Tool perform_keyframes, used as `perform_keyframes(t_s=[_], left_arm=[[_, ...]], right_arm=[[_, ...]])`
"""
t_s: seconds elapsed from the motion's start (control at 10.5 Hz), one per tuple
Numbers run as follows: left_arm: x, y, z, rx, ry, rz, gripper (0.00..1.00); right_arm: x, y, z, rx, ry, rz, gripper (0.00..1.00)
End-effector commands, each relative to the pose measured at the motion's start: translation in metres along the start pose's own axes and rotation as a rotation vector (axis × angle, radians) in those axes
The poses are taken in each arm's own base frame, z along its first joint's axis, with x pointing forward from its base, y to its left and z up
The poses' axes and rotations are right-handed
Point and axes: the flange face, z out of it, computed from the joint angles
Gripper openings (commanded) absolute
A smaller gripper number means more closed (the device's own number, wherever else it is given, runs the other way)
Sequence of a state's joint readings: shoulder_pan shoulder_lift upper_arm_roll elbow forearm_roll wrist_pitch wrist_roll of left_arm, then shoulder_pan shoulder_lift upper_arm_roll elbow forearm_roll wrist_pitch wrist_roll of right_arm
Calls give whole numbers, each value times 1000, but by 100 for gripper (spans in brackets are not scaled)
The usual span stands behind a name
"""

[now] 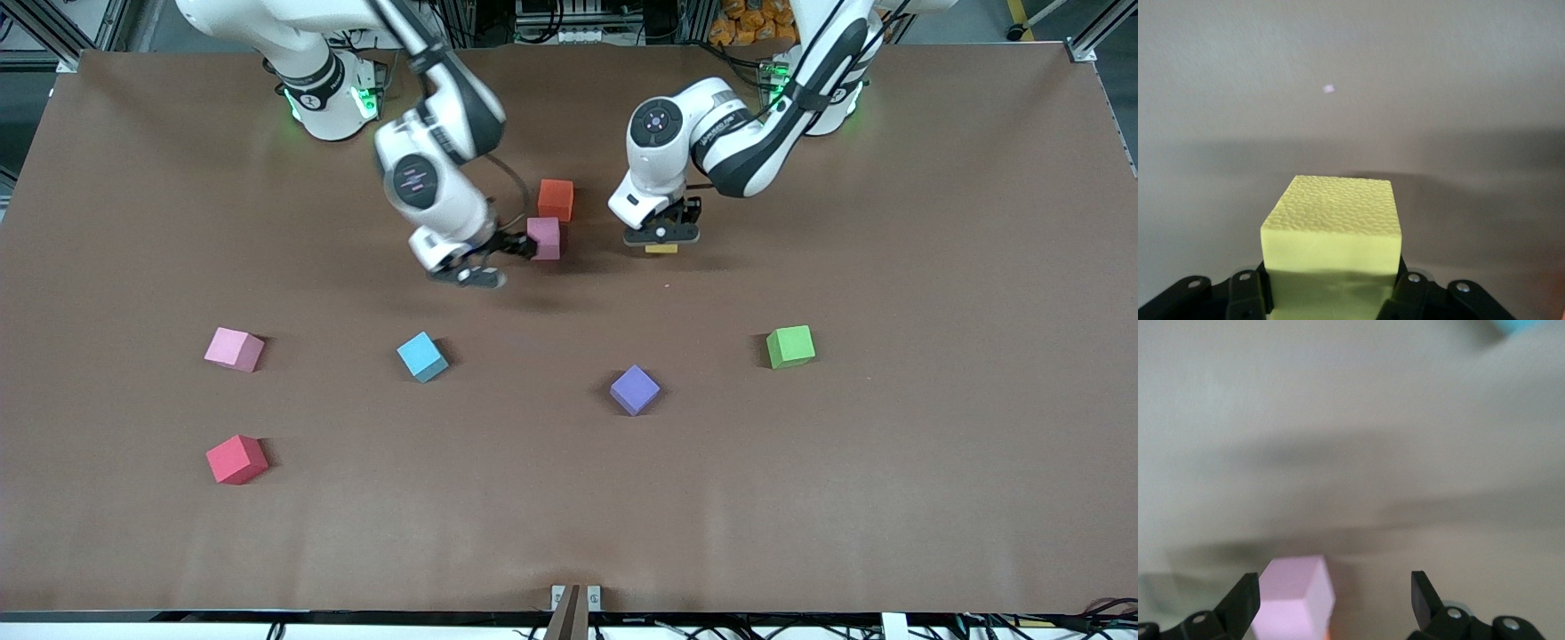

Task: Arrange blocks into number 1
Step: 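Grasp the cyan cube with the right gripper while the left gripper carries yellow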

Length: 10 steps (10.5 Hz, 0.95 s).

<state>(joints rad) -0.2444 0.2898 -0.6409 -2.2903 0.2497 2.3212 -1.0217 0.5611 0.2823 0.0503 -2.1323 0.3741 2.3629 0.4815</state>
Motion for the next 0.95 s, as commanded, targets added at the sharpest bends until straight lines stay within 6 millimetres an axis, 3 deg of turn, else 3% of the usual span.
perform_keyframes(t_s=[0.0,0.19,0.38,0.57,0.76,0.86], left_arm=[[-44,5,-11,33,-37,-3,0],[-81,23,-28,13,-107,-17,0],[-111,45,-40,-42,-173,-26,0],[-127,67,-48,-98,-236,-34,0],[-152,103,-48,-127,-293,-51,0],[-149,115,-47,-150,-302,-79,0]], right_arm=[[45,46,-21,-7,42,-158,100],[86,57,-27,-84,91,-326,100],[105,67,-28,-137,111,-421,100],[126,73,-33,-146,131,-507,100],[148,82,-43,-158,157,-561,100],[155,92,-45,-168,161,-596,100]])
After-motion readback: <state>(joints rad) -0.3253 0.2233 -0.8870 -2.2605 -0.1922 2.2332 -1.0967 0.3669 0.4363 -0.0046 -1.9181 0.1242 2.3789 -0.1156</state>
